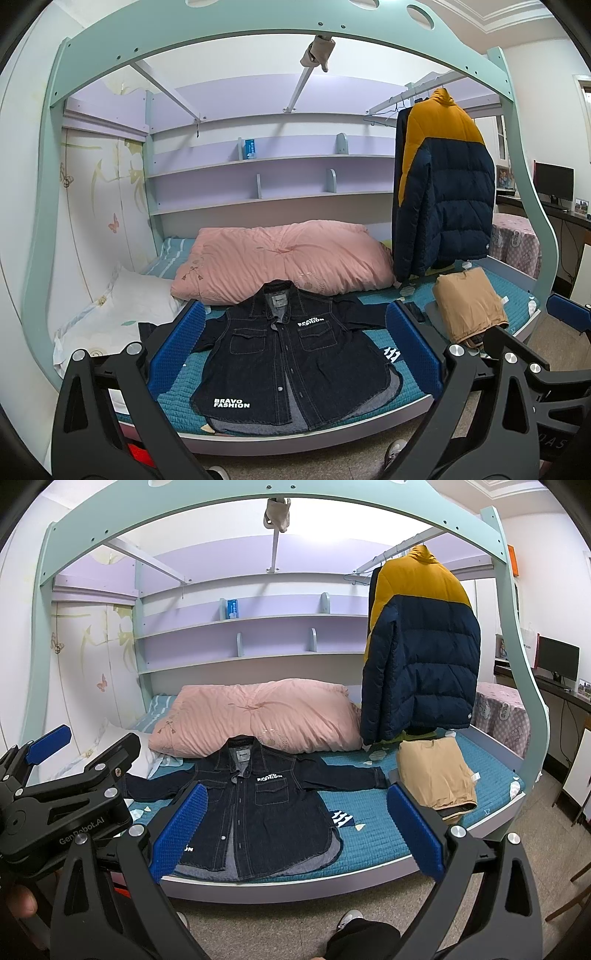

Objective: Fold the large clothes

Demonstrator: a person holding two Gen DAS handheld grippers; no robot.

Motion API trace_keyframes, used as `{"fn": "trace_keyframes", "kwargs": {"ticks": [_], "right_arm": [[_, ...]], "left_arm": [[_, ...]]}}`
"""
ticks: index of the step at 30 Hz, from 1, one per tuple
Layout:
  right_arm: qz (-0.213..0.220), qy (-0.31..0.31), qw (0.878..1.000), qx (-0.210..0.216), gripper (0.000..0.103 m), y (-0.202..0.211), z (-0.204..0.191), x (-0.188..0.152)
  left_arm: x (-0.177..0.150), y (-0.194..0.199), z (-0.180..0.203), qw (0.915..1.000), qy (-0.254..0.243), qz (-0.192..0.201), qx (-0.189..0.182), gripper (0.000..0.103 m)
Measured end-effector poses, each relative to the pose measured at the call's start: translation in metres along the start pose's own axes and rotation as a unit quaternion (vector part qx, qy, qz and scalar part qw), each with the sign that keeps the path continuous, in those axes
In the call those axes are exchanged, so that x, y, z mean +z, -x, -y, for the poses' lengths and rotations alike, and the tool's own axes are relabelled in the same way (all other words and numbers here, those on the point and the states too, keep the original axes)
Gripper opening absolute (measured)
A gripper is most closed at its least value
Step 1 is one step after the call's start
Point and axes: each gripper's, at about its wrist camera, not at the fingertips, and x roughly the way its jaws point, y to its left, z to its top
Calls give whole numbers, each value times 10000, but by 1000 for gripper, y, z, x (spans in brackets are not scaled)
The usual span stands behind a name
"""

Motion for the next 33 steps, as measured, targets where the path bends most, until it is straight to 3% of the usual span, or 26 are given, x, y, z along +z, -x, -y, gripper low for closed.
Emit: {"fn": "trace_keyframes", "kwargs": {"ticks": [33], "right_arm": [[-17, -23, 10000, 11, 94, 0, 3, 2]], "left_arm": [[2, -2, -2, 10000, -21, -5, -30, 98]]}}
